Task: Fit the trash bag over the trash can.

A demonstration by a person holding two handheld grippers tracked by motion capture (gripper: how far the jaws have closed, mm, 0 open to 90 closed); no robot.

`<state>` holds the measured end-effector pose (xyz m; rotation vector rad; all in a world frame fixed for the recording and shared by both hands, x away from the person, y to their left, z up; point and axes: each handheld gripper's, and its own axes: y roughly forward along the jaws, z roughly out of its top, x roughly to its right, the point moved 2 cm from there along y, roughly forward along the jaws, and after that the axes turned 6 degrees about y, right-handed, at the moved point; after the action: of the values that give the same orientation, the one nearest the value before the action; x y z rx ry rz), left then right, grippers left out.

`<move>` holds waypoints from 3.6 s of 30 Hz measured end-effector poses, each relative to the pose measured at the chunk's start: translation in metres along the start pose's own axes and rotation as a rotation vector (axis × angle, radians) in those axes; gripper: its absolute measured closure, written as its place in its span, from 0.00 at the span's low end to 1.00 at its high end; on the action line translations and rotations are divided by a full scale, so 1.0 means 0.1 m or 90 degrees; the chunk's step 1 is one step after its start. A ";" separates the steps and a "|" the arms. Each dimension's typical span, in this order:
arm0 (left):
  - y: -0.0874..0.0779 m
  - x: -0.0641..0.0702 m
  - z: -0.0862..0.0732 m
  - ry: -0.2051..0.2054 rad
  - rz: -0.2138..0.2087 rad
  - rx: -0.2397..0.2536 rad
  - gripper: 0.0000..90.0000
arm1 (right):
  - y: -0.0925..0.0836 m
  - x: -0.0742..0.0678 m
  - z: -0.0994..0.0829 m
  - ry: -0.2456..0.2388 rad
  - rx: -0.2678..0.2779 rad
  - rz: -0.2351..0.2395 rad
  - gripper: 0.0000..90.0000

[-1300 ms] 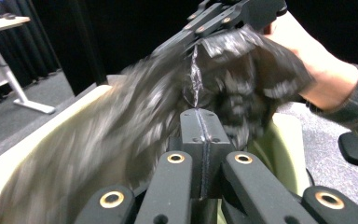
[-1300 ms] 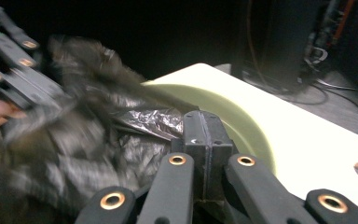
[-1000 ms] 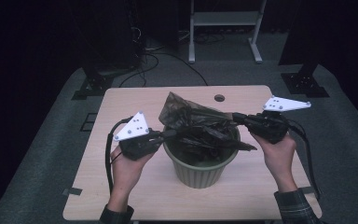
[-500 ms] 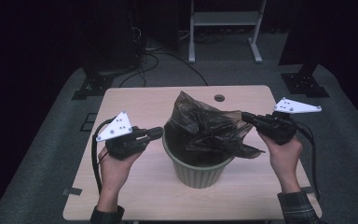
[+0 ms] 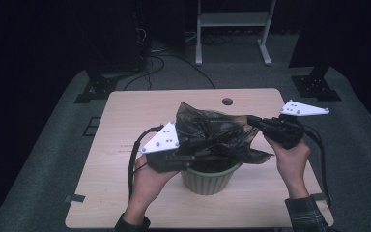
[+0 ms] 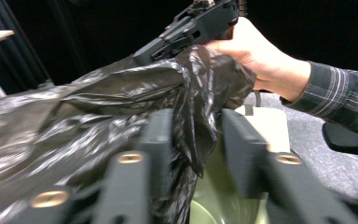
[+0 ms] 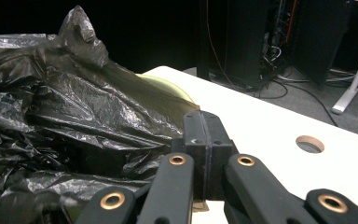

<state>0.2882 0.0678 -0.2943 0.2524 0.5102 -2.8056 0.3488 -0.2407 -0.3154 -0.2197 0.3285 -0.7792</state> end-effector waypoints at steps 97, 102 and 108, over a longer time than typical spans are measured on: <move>-0.29 -0.30 0.01 0.039 0.048 -0.056 0.76 | 0.17 -0.47 0.29 -0.116 -0.002 0.115 1.00; -0.33 -0.54 -0.11 -0.020 0.074 -0.032 0.99 | 0.18 -0.37 0.32 -0.110 -0.011 0.103 1.00; -0.36 -0.81 -0.26 -0.056 0.090 -0.035 0.99 | 0.32 -0.19 0.35 -0.095 -0.035 0.087 1.00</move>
<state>0.3575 0.1294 -0.2893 0.1469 0.5259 -2.6476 0.3694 -0.2025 -0.2890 -0.3016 0.2215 -0.6154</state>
